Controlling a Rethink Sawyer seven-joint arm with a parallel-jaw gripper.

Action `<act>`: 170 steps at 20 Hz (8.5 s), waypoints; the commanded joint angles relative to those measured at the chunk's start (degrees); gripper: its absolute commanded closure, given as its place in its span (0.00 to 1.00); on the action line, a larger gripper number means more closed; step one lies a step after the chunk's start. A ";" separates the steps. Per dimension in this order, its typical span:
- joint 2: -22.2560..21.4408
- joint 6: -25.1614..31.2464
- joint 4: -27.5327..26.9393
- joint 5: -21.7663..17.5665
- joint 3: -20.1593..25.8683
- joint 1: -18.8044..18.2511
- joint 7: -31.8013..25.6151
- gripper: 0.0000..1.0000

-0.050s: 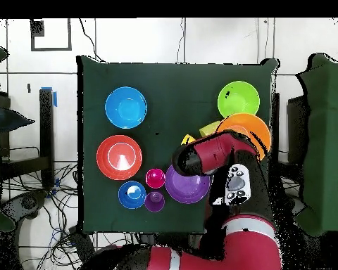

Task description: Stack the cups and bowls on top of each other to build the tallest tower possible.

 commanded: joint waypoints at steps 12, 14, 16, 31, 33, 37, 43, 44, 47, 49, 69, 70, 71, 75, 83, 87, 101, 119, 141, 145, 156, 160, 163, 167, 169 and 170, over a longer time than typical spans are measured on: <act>-2.37 9.61 2.11 6.82 7.58 2.55 -4.41 1.00; -2.70 9.85 2.63 7.46 7.57 2.86 -3.83 1.00; -2.99 10.05 2.97 7.84 7.49 3.14 -3.47 1.00; -2.22 9.84 2.15 10.61 7.20 5.69 -0.39 1.00; -1.79 10.68 1.26 11.16 7.56 5.86 -0.67 1.00; -1.28 13.64 -1.06 12.12 7.97 6.65 -1.53 1.00; -1.54 15.00 -1.83 13.23 8.06 7.12 -1.95 1.00; -1.37 15.21 -2.25 13.39 8.14 7.26 -2.01 1.00; -1.27 15.99 -3.04 13.90 8.50 7.44 -2.28 1.00; -1.52 16.71 -3.40 14.09 8.58 7.68 -2.48 1.00; 1.69 23.07 -11.93 16.08 11.03 8.58 -4.12 1.00; 1.62 22.94 -11.81 16.18 11.11 8.50 -4.14 1.00; 1.69 23.19 -12.01 16.36 11.30 8.43 -4.29 1.00; 2.52 26.08 -14.85 17.06 12.15 8.72 -5.29 1.00; 4.06 32.74 -21.08 17.11 13.60 10.05 -6.64 1.00; 4.63 32.73 -22.13 16.88 14.41 10.11 -7.18 1.00; 7.85 31.72 -26.06 15.05 14.50 12.16 -5.86 1.00; 7.71 -2.83 -3.55 -0.12 0.54 16.14 8.67 1.00; 32.44 -40.96 -3.75 1.47 -30.96 35.49 26.83 1.00; 29.09 -38.21 -2.48 -1.19 -27.93 33.52 24.68 1.00; 29.80 -37.87 -2.35 0.11 -26.08 32.76 24.92 1.00; 26.80 -35.71 -1.08 -1.70 -20.89 28.45 23.56 1.00; 26.16 -35.49 -0.58 -1.86 -19.21 27.24 23.38 1.00; 24.77 -34.88 0.10 -2.75 -17.46 25.77 22.37 1.00; 23.48 -33.86 0.39 -3.80 -14.87 23.41 21.24 1.00; 23.05 -33.29 0.40 -3.88 -14.06 22.68 20.95 1.00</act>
